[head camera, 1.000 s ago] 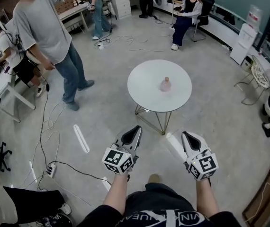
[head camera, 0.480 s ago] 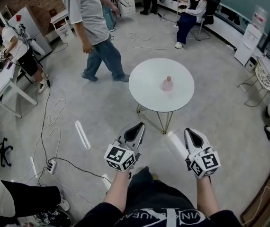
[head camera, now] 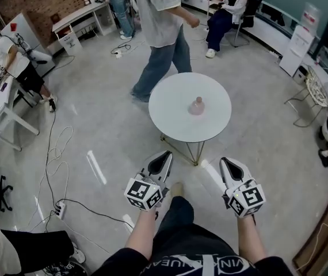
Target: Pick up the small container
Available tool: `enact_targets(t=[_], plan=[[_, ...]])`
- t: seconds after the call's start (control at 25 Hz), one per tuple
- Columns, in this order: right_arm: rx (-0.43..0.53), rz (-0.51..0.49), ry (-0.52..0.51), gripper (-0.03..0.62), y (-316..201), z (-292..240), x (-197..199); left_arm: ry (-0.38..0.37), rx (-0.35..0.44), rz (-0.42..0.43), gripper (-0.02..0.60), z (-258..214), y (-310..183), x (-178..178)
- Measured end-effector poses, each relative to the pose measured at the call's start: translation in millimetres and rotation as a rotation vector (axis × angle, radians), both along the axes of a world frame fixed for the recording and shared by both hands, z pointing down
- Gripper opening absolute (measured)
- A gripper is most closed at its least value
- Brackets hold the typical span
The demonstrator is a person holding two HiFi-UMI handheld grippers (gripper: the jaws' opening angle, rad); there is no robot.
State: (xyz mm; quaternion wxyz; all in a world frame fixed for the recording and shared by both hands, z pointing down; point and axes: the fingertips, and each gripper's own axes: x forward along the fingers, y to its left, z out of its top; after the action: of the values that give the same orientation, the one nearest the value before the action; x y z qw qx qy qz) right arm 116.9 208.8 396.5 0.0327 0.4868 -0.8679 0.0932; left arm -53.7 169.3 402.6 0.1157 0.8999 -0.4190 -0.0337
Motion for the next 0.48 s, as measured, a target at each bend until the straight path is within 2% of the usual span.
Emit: enact_targets(t=[0.24, 0.48], plan=[[-0.021, 0.024, -0.006, 0.006, -39.2, 9.0, 11.4, 0.013, -0.001, 0.025, 0.025, 5.8, -41.6, 11.9], [-0.036, 0.020, -0.005, 0.006, -84.9, 11.7, 1.5, 0.017, -0.020, 0.034, 0.025, 9.7, -88.2, 5.1]])
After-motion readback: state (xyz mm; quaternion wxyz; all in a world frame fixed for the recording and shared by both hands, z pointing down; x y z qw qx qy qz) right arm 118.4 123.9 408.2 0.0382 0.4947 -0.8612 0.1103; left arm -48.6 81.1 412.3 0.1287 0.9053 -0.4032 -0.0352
